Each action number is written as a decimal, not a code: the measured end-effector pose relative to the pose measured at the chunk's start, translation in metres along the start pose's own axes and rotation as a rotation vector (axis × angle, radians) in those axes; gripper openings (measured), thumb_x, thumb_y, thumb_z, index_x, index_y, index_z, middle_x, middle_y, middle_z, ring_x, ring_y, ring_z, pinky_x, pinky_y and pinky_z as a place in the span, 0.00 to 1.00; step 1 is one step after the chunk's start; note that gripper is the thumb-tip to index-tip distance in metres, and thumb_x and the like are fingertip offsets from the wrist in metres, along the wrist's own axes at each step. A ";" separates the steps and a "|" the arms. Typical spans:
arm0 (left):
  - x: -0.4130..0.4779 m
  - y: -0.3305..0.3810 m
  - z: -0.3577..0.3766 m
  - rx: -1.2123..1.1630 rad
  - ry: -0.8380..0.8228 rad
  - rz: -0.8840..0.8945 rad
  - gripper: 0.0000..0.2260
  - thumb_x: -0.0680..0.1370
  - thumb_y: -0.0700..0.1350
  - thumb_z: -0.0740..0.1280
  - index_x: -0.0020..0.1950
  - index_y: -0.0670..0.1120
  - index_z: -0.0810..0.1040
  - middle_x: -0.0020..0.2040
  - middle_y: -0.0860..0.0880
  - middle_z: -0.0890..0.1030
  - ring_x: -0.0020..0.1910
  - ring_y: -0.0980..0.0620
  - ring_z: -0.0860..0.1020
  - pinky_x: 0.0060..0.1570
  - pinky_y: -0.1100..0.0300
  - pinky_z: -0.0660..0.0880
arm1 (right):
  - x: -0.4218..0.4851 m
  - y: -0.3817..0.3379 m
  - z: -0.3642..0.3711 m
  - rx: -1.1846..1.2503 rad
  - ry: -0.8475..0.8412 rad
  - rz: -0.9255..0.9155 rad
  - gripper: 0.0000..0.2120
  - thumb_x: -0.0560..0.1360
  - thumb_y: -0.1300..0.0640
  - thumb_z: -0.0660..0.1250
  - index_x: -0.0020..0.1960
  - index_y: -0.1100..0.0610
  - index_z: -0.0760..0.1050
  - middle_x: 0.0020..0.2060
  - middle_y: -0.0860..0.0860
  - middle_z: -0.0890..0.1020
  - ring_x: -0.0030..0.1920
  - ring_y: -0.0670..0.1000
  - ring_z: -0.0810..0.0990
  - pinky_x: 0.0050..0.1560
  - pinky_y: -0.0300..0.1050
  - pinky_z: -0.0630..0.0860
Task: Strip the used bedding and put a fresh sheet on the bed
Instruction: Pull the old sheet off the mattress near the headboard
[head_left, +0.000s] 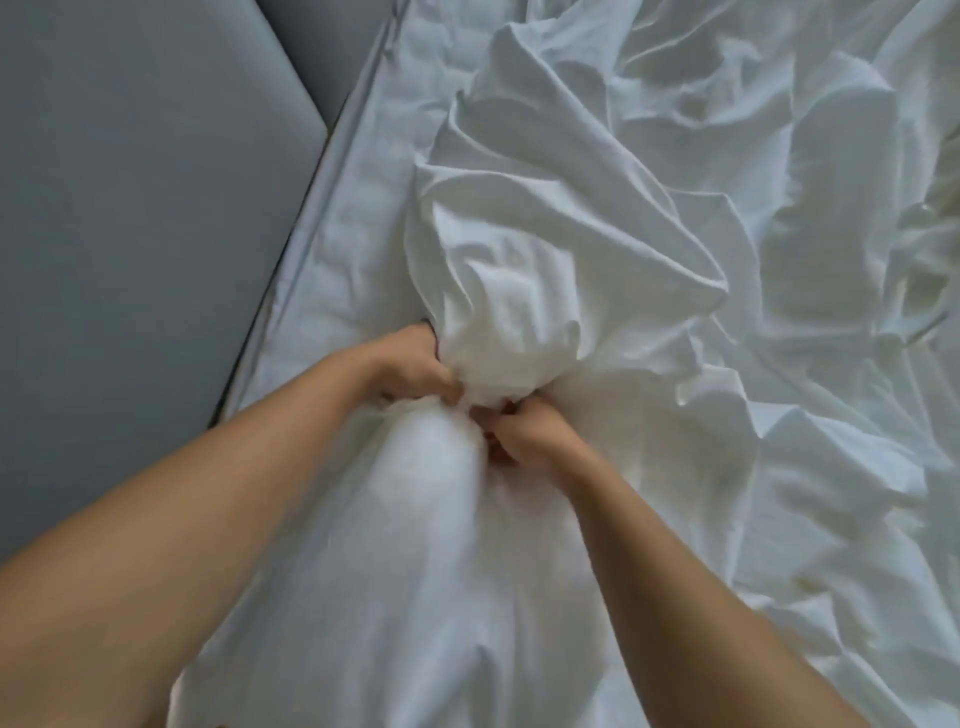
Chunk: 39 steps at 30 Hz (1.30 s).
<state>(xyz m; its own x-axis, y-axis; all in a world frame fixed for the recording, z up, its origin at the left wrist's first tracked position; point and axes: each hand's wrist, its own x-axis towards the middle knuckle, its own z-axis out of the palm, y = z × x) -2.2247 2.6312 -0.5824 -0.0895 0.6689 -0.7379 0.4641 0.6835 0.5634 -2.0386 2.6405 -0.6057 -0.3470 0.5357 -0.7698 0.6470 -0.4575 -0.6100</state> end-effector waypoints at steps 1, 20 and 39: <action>0.001 -0.001 -0.004 0.053 0.146 0.011 0.25 0.56 0.47 0.70 0.53 0.48 0.80 0.48 0.46 0.84 0.45 0.45 0.83 0.38 0.58 0.79 | 0.007 -0.004 0.017 -0.006 0.025 -0.061 0.08 0.77 0.54 0.69 0.50 0.59 0.81 0.43 0.56 0.84 0.44 0.59 0.84 0.46 0.55 0.82; 0.012 -0.006 -0.051 -0.202 0.178 0.095 0.43 0.60 0.59 0.85 0.72 0.54 0.72 0.61 0.57 0.82 0.58 0.55 0.81 0.60 0.56 0.78 | 0.051 -0.037 -0.108 -0.867 0.655 -0.543 0.23 0.80 0.40 0.61 0.46 0.61 0.76 0.42 0.66 0.82 0.43 0.68 0.81 0.40 0.56 0.75; -0.032 -0.048 -0.020 -0.401 0.128 -0.069 0.51 0.55 0.73 0.79 0.72 0.53 0.68 0.65 0.52 0.79 0.60 0.51 0.81 0.59 0.50 0.79 | 0.013 0.010 0.020 0.085 0.148 0.142 0.32 0.70 0.28 0.65 0.46 0.58 0.82 0.42 0.56 0.86 0.44 0.59 0.86 0.48 0.59 0.83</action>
<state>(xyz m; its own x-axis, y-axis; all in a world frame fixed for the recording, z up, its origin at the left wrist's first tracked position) -2.2616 2.5830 -0.5786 -0.2284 0.6309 -0.7415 0.0763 0.7709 0.6324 -2.0500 2.6286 -0.6260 -0.1486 0.5572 -0.8170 0.6208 -0.5905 -0.5157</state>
